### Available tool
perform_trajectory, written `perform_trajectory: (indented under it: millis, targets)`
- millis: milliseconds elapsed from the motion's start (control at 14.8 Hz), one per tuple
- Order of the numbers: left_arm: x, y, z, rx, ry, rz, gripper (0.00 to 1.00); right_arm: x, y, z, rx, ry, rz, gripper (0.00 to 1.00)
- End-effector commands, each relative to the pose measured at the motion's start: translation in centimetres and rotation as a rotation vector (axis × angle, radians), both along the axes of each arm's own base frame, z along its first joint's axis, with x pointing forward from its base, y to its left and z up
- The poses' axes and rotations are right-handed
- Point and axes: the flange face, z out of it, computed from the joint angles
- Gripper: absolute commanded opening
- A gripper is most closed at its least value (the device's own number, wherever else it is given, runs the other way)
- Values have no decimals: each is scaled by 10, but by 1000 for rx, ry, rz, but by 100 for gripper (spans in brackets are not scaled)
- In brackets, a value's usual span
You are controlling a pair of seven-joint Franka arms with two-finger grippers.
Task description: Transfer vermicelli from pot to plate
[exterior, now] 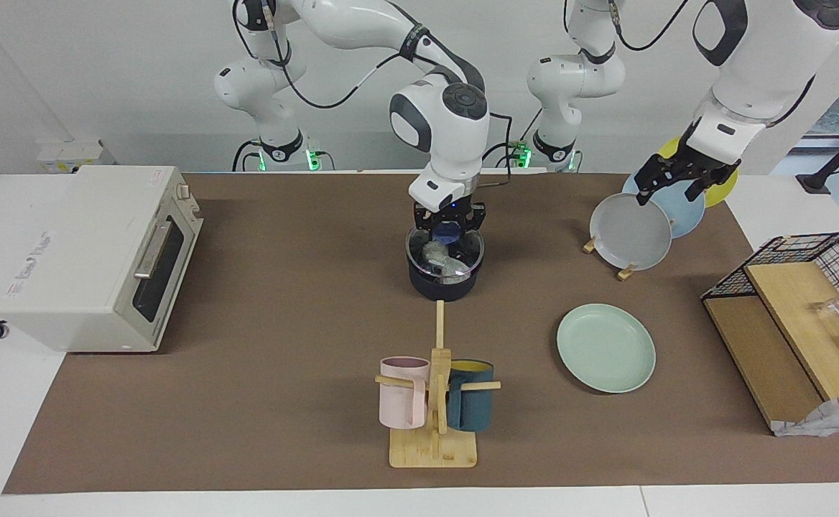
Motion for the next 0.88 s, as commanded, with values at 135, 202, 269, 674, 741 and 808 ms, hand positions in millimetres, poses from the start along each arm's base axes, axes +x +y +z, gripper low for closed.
perform_trajectory:
  millis: [135,202,269,674,741,808]
  targets:
    - [-6,-4,3,16,-31,-12,100,41,-68,44,26,21,84,56]
    - [-5,-6,2,14,-33,-15,100,51,-87,47,26,27,100,56]
    - [-6,-14,2,14,-34,-27,100,59,-103,49,28,28,118,56]
    - [-39,-170,-39,-10,-68,19,100,115,-238,49,41,50,252,56]
    - [-53,-205,-56,-23,-76,28,100,123,-264,46,45,50,280,56]
    - [-67,-237,-77,-36,-63,9,100,128,-285,42,48,49,299,56]
